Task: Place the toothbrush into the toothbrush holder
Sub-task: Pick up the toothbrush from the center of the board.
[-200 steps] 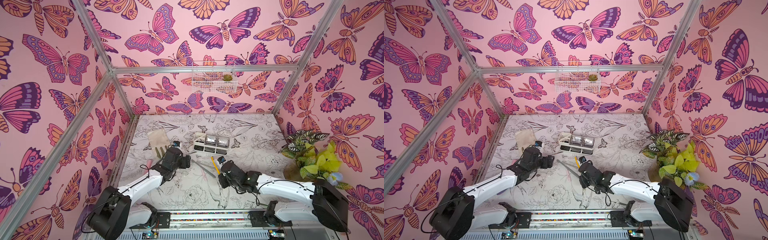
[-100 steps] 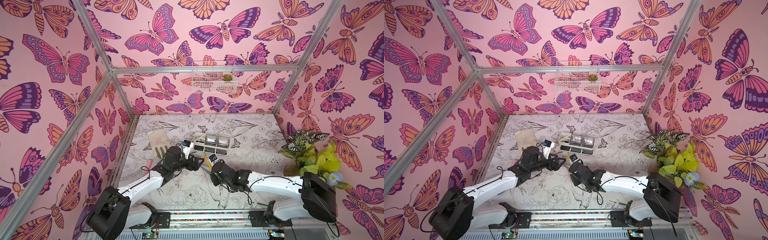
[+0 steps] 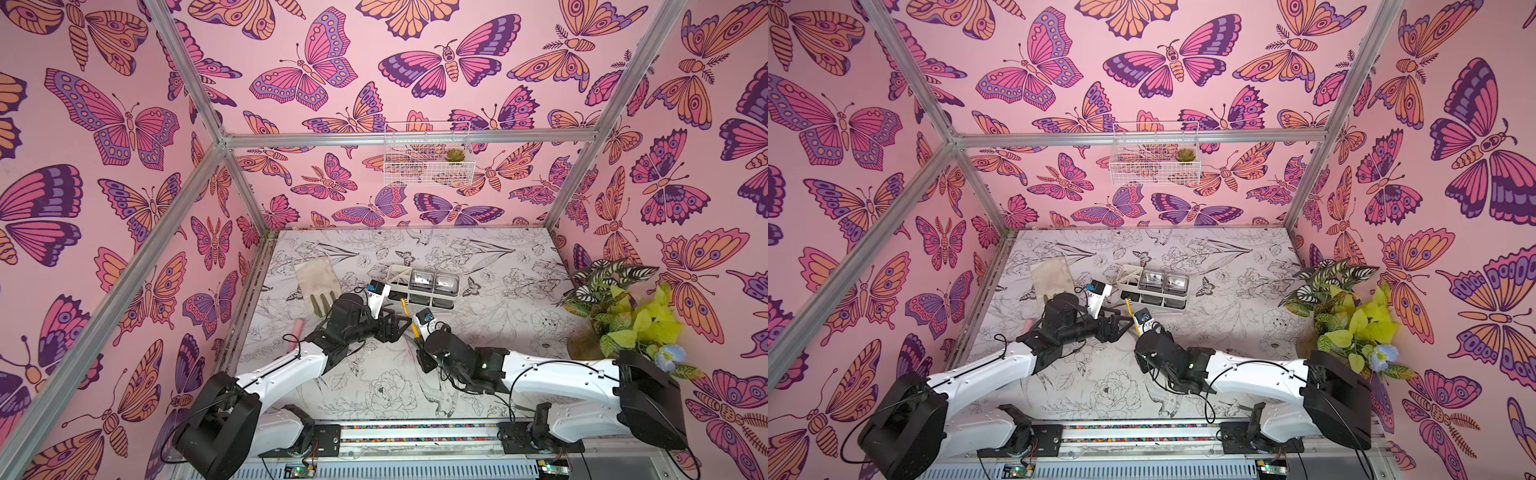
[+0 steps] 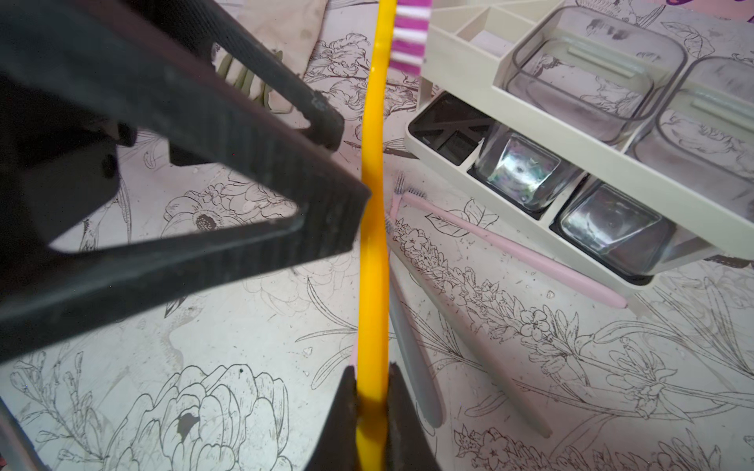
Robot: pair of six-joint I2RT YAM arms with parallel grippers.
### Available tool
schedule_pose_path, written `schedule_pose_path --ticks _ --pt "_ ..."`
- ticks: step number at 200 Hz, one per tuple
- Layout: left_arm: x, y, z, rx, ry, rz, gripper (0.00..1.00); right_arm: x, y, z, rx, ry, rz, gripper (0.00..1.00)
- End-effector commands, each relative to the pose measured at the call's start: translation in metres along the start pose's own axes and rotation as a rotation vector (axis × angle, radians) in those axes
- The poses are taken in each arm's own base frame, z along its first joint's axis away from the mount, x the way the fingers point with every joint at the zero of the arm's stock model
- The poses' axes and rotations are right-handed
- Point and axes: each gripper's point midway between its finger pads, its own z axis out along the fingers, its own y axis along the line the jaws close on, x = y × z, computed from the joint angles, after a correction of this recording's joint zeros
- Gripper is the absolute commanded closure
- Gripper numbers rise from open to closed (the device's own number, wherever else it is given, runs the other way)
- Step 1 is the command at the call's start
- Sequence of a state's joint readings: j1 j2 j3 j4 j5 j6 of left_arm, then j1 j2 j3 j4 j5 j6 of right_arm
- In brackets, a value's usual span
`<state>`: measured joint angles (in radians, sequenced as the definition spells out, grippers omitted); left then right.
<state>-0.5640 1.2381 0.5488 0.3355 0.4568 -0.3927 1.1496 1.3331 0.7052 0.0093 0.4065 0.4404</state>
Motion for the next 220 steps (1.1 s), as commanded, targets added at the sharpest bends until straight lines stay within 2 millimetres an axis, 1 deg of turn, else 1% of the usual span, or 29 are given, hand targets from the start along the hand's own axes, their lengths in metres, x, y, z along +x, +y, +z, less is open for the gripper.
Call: schedule_pose_path --ticks 1,24,44,80,123,145,160,171,186,220 --pt "0.001 -0.006 -0.003 0.024 -0.014 0.007 0.27 -0.003 0.005 -0.003 -0.003 -0.029 -0.016 1.0" --pt "0.0 -0.007 -0.003 0.029 -0.017 0.005 0.29 0.0 0.01 -0.002 -0.014 -0.025 -0.03 1.0" --pt "0.0 -0.007 -0.004 0.025 -0.024 0.006 0.4 -0.001 0.011 -0.003 -0.011 -0.028 -0.032 1.0" --pt "-0.002 -0.005 -0.007 0.009 -0.04 0.008 0.56 -0.001 0.012 -0.003 -0.01 -0.03 -0.031 1.0" --pt "-0.001 -0.003 -0.006 0.004 -0.039 -0.001 0.57 0.001 0.017 0.0 -0.02 -0.024 -0.036 1.0" --pt "-0.002 -0.004 -0.006 0.007 -0.038 -0.008 0.59 -0.002 0.021 0.003 -0.026 -0.026 -0.04 1.0" --pt "-0.002 -0.003 -0.006 0.006 -0.041 -0.009 0.68 -0.004 0.023 0.006 -0.026 -0.025 -0.046 1.0" --pt "-0.002 -0.001 -0.006 -0.005 -0.044 -0.015 0.84 -0.005 0.024 0.007 -0.026 -0.029 -0.046 1.0" --pt "-0.002 0.001 -0.006 -0.018 -0.047 -0.026 0.95 -0.007 0.026 0.009 -0.03 -0.036 -0.046 1.0" --pt "-0.002 0.002 -0.006 -0.022 -0.05 -0.035 0.98 -0.011 0.029 0.012 -0.026 -0.04 -0.051 1.0"
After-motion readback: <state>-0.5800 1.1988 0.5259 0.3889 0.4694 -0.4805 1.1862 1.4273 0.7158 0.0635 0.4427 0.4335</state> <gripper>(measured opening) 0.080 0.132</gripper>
